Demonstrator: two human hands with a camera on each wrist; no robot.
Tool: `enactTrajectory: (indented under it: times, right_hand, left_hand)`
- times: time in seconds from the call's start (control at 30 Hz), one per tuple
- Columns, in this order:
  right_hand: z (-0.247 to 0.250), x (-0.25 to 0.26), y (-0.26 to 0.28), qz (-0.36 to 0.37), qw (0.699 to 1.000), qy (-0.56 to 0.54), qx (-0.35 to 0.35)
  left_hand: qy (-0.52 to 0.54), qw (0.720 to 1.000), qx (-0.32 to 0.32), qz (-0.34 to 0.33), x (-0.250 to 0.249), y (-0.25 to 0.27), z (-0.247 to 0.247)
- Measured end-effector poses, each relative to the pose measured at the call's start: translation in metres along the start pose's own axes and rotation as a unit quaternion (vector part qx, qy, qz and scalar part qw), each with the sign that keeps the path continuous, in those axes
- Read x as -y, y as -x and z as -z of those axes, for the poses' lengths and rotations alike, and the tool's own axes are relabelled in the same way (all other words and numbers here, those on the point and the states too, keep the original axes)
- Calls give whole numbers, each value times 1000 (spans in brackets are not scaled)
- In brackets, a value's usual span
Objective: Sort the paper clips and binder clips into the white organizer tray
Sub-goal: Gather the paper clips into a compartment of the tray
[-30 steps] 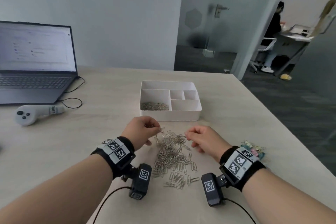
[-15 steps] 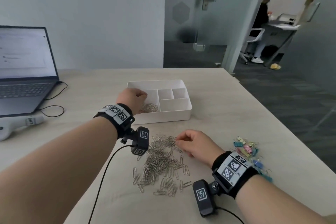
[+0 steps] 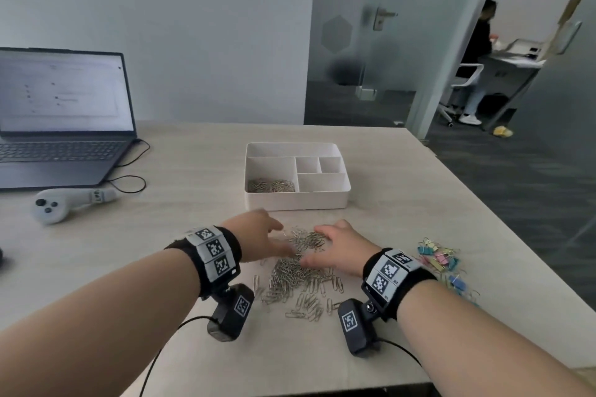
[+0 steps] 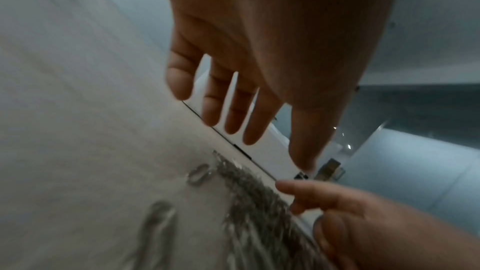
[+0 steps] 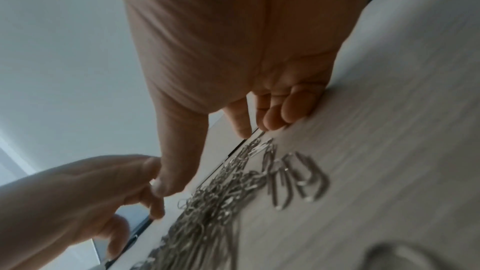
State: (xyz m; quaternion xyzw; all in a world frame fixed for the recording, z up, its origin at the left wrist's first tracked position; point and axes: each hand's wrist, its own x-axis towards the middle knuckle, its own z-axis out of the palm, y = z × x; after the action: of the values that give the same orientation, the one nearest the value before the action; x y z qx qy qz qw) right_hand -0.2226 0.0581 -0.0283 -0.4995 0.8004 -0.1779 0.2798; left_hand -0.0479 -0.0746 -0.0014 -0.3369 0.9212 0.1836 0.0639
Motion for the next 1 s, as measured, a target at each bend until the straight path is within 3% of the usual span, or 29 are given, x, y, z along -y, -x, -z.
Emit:
enactTrajectory:
  times: [0.07, 0.17, 0.3, 0.7, 1.0]
  right_hand:
    - [-1, 5, 1, 4, 999, 44, 17]
    - [-3, 7, 3, 13, 995, 87, 39]
    - [-6, 2, 9, 48, 992, 106, 50]
    - [-18, 4, 22, 98, 991, 76, -45]
    - [-19, 2, 14, 58, 996, -54, -50]
  left_hand:
    - [-82, 993, 76, 29, -2, 7, -7]
    - [-108, 989, 94, 25, -5, 16, -15]
    - [-52, 996, 65, 3, -10, 23, -27]
    - [59, 997, -42, -29, -11, 20, -42]
    - [197, 975, -97, -16, 6, 11, -47]
